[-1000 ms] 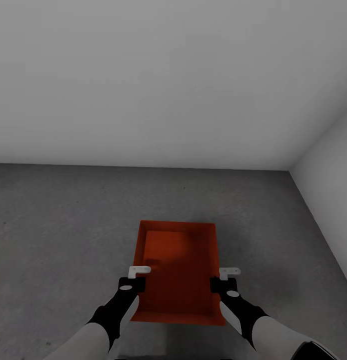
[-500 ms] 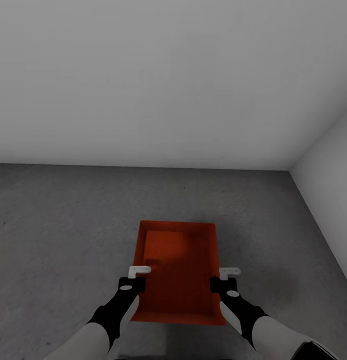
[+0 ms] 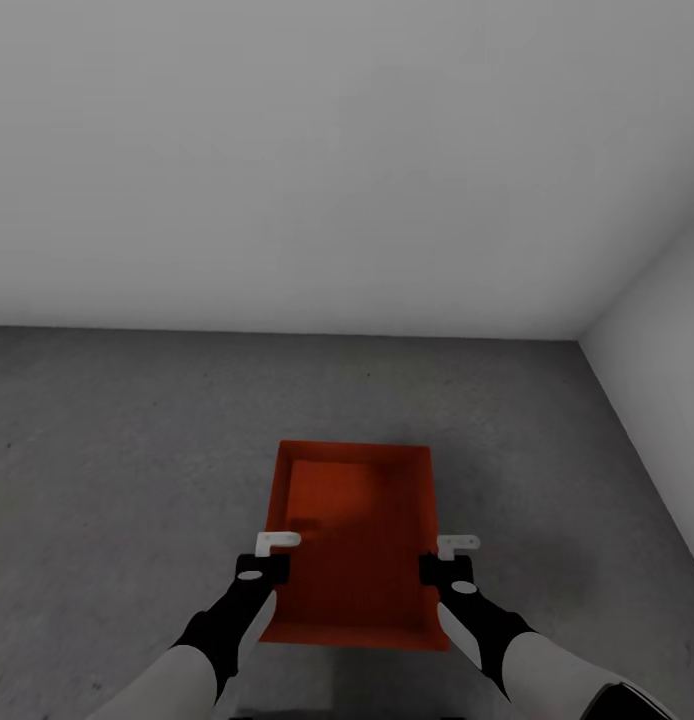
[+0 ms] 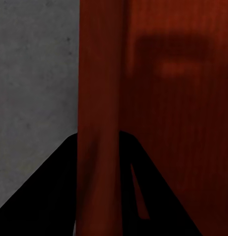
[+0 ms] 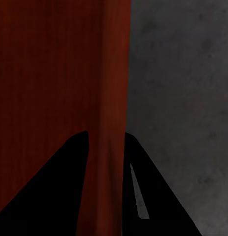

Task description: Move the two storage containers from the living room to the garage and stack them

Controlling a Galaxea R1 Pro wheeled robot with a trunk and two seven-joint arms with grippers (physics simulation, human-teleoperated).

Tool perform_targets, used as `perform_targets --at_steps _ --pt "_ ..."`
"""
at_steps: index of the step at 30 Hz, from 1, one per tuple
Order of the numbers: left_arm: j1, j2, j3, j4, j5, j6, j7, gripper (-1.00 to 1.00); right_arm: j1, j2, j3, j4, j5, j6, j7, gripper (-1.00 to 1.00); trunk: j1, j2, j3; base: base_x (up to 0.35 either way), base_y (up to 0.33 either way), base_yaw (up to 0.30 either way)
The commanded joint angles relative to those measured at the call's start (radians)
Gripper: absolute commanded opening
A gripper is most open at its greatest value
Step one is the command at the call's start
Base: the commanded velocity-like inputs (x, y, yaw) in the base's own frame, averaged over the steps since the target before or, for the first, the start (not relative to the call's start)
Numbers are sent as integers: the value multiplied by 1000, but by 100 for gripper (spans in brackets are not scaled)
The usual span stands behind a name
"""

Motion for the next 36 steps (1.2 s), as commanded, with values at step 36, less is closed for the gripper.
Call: perform_targets --at_steps 36 --pt "0 5 -5 1 5 14 26 -100 -1 -43 -4 -2 11 -13 -33 -100 4 -7 -16 0 0 0"
